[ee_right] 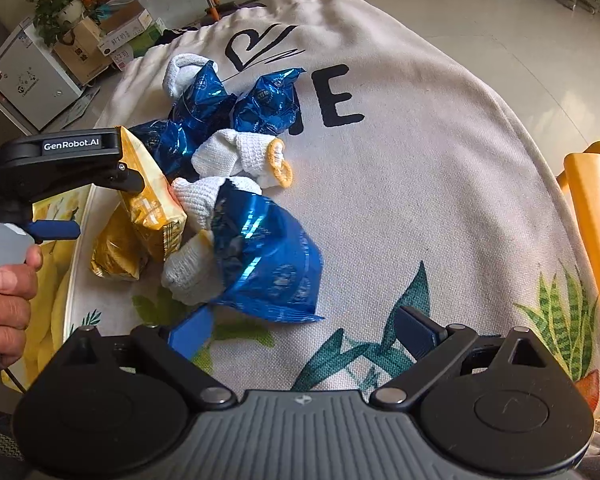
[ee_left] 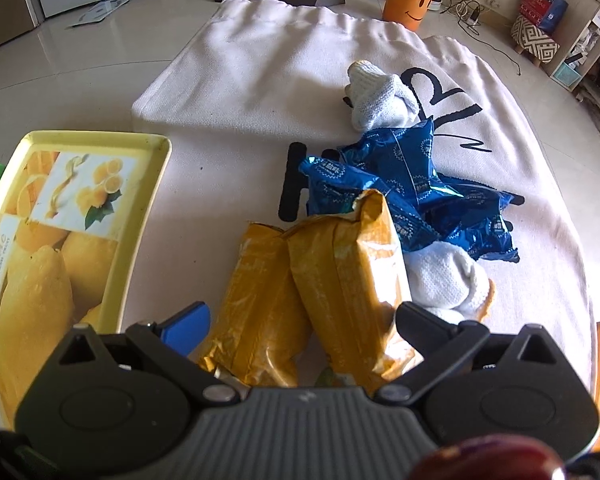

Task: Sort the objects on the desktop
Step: 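Lower the right tool toward a white knit glove while left tool nears yellow bag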

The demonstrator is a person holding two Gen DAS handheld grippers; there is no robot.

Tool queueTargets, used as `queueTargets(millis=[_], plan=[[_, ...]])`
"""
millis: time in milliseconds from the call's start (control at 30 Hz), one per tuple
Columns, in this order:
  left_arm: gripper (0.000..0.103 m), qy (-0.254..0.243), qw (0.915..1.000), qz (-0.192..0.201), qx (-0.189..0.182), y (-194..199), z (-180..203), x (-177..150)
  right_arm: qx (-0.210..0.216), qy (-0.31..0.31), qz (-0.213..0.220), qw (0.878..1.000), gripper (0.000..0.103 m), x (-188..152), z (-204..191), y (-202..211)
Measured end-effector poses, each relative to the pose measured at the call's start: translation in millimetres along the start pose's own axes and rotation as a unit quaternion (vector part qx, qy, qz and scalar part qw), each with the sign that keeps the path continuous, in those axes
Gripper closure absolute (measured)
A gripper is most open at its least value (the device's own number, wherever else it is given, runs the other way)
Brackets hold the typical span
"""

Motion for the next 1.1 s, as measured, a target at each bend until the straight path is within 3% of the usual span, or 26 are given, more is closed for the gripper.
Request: queueTargets(millis=[167, 400, 767, 900, 1100], plan=[[0.001, 0.006, 0.9988, 0.010, -0.047, 18.1, -0.4, 5.7, 0.012, 0.004, 0.008, 1.000, 0.005, 3.5, -8.6, -2.7], [0.001, -0.022, 0.9993, 0.006, 0.030, 10.9, -20.0, 3.7, -0.009, -0.009, 0.003, 1.000, 0.005, 4.9, -0.8, -9.7], [0.001, -0.008, 0.9957, -0.043, 0.082, -31.4, -34.8, -14.3, -0.011, -0.044, 0.005, 0.999, 0.005, 7.5, 9.4, -8.2], [0.001, 0.001, 0.9962, -0.045, 0.075, -39.1, -32.5, -19.2, -0.013, -0.045, 0.004, 0.999, 0.005, 6.9, 10.2, -8.2], [0.001, -0.027, 0.9956, -0.088, 0.017, -39.4, -4.9, -40.7, -0.011, -0.045, -0.007, 0.999, 0.005, 3.1, 7.2, -11.3]])
Point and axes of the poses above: each gripper's, at about its wrist camera, not at the fingertips, and y roughly against the way its jaws point, z to its right, x to its top, the point moved 10 cm from there along -y, roughly the way its jaws point, and after that the axes turned 2 degrees about x, right-handed, at the moved point
